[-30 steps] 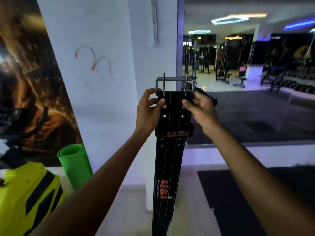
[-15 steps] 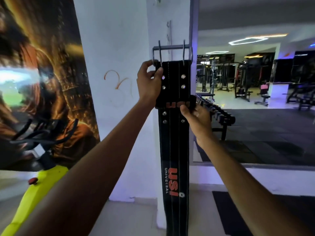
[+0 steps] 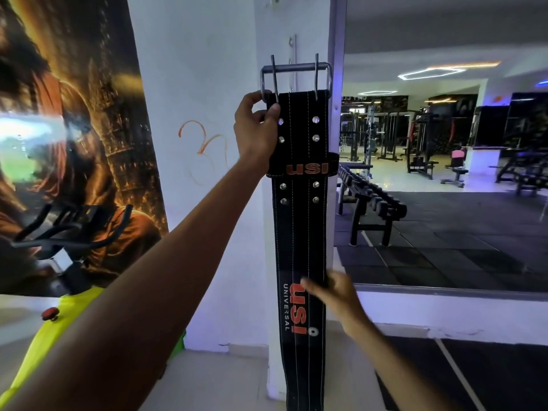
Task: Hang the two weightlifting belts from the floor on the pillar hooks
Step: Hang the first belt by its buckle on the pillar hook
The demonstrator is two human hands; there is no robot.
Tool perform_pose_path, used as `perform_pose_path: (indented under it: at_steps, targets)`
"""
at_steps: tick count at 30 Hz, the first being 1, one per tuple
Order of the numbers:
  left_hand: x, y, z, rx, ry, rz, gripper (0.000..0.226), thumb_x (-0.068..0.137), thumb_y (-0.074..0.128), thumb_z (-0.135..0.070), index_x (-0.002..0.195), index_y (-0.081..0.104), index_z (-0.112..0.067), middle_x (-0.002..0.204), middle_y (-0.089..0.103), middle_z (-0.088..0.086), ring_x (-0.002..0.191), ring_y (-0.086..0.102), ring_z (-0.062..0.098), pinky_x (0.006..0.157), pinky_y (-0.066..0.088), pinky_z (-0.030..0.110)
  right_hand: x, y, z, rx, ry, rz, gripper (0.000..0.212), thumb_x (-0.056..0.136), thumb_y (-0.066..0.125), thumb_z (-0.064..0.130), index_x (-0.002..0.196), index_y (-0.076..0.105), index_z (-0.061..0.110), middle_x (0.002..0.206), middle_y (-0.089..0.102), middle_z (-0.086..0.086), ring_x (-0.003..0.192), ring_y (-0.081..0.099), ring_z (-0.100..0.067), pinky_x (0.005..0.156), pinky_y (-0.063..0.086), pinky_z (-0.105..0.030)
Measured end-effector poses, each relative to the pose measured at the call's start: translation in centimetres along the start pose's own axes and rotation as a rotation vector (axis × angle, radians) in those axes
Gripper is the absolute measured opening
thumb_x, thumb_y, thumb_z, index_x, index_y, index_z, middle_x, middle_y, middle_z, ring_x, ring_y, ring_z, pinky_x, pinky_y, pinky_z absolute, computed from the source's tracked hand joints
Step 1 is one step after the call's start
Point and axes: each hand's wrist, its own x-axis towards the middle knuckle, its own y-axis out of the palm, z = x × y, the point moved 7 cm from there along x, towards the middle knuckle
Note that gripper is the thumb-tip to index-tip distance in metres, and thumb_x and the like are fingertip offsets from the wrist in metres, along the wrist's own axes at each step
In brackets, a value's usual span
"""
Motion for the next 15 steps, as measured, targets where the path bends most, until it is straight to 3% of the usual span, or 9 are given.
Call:
perform_pose_path:
  at_steps: [2,3,5,6,8,10,12,15]
  targets:
    - [0.2,0.3,-0.2,-0.005,-0.001,0.011,0.025,0.097,0.060,-0.012,0.121,0.060,-0.017,0.084,0.072,0.009,0.070,0.068,0.021,0.068,0.061,0.042,2.6,-1.9,4.8,0.055,-0.117,-0.118,0.079,0.055,0.082,0.063,0.081,0.059,-0.008,0.061,0.058,-0.012,0.054,0.051,-0.022,0.056,0.048,-0.023]
    - [0.3,0.5,-0.3,-0.005,0.002,0.014,0.025,0.097,0.060,-0.012,0.121,0.060,-0.016,0.084,0.072,0.009,0.071,0.068,0.021,0.070,0.061,0.043,3.8,-2.7,7.3,0.112,-0.171,-0.155,0.076,0.059,0.083,0.058,0.085,0.060,-0.010,0.068,0.063,-0.016,0.058,0.057,-0.028,0.064,0.054,-0.029]
    - [0.4,0.6,-0.5,-0.002,0.010,0.015,0.024,0.096,0.061,-0.012,0.120,0.060,-0.017,0.086,0.073,0.009,0.074,0.070,0.021,0.075,0.062,0.046,5.8,-3.6,10.6,0.191,-0.205,-0.154,0.037,0.072,0.082,0.033,0.088,0.069,0.002,0.087,0.074,-0.014,0.078,0.072,-0.022,0.089,0.057,-0.036]
    - [0.4,0.7,-0.6,-0.005,0.013,0.016,0.024,0.096,0.061,-0.012,0.120,0.060,-0.016,0.085,0.073,0.009,0.074,0.070,0.021,0.075,0.062,0.046,6.3,-3.7,11.2,0.193,-0.212,-0.150,0.024,0.075,0.081,0.024,0.088,0.071,0.007,0.091,0.076,-0.011,0.083,0.074,-0.017,0.092,0.057,-0.035]
    - [0.7,0.7,-0.7,-0.011,0.017,0.017,0.026,0.096,0.061,-0.011,0.121,0.060,-0.015,0.084,0.072,0.008,0.072,0.069,0.020,0.072,0.062,0.043,6.3,-3.0,10.2,0.140,-0.192,-0.143,0.019,0.076,0.082,0.020,0.079,0.069,0.007,0.077,0.076,-0.002,0.072,0.073,-0.011,0.076,0.061,-0.025]
    - [1.0,0.5,-0.9,-0.014,0.014,0.007,0.025,0.096,0.060,-0.011,0.122,0.060,-0.015,0.082,0.072,0.007,0.070,0.068,0.020,0.068,0.061,0.040,5.0,-1.6,6.0,0.093,-0.114,-0.122,0.022,0.075,0.082,0.020,0.068,0.062,0.012,0.054,0.068,0.008,0.050,0.061,-0.002,0.052,0.051,-0.012]
    - [1.3,0.3,-1.0,-0.014,0.010,-0.002,0.025,0.097,0.060,-0.011,0.121,0.060,-0.015,0.081,0.071,0.007,0.069,0.067,0.020,0.068,0.062,0.044,2.9,0.0,0.6,0.064,-0.012,-0.089,0.027,0.071,0.083,0.027,0.073,0.064,0.008,0.058,0.068,-0.001,0.054,0.061,-0.010,0.053,0.051,-0.016]
    - [1.4,0.2,-0.7,-0.017,-0.002,0.001,0.023,0.097,0.059,-0.011,0.120,0.060,-0.016,0.079,0.070,0.007,0.069,0.066,0.021,0.068,0.062,0.046,0.4,1.4,-4.0,0.085,0.086,-0.036,0.035,0.067,0.084,0.030,0.090,0.070,0.007,0.082,0.076,-0.008,0.080,0.073,-0.023,0.062,0.056,-0.017]
